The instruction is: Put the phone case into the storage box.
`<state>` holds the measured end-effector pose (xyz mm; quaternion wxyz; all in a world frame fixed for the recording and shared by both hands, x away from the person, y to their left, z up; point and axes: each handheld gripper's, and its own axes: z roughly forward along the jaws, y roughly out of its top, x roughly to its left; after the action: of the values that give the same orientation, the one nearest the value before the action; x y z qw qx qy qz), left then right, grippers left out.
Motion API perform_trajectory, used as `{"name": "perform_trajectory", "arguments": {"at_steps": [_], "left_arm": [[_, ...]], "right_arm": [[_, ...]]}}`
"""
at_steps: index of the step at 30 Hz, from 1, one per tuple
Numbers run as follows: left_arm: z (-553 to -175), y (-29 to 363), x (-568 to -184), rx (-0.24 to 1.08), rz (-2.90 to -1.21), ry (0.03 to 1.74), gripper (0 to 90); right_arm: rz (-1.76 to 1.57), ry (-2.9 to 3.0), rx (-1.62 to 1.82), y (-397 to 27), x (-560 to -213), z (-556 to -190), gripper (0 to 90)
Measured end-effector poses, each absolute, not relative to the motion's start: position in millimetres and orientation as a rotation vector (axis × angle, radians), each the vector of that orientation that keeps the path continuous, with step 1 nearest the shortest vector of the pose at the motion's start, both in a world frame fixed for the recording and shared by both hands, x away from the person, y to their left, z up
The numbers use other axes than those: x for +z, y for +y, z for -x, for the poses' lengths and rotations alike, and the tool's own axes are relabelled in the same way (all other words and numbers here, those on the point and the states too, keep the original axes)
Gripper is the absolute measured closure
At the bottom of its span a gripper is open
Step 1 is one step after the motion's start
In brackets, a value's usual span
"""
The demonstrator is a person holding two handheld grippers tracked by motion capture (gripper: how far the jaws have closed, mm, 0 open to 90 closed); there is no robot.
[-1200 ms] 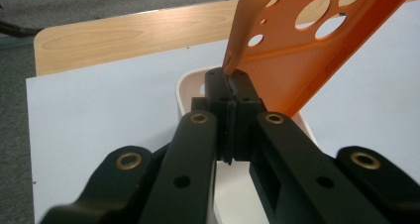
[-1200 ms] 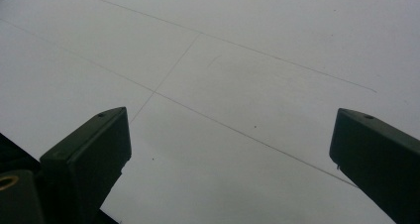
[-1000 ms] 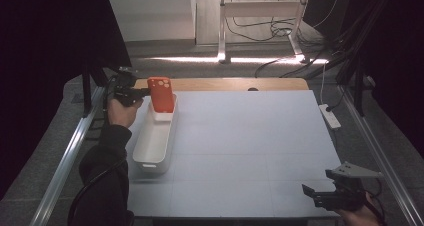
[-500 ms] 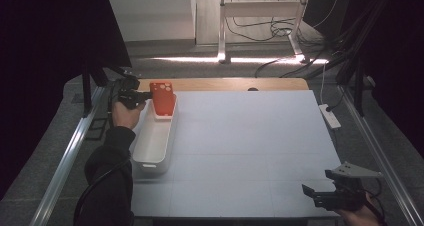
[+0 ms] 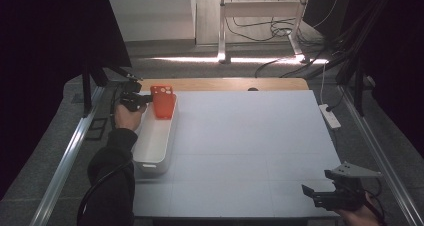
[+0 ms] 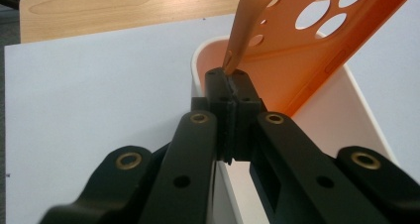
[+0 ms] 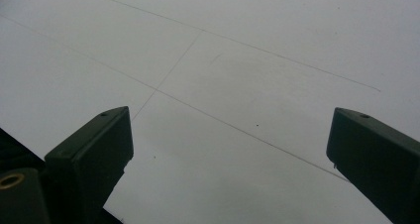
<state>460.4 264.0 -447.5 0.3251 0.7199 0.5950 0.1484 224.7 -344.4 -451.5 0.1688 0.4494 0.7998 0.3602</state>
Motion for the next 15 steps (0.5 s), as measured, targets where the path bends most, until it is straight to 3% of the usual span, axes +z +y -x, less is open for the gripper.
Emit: {"name": "perform_trajectory", "arguments": {"at_steps": [7,15], "left_arm": [[-463.9,262.2,-448.9,0.407,-1.898,1.551,86.8],[-462.8,260.3,-445.8,0.44,-1.889,1.525,72.1]], "right_arm": [[-1.279,2.278,1.021,-344.4,-451.5,-225.0,4.4],[-1.278,2.277,1.023,-344.3,-451.5,-224.7,4.4]]}}
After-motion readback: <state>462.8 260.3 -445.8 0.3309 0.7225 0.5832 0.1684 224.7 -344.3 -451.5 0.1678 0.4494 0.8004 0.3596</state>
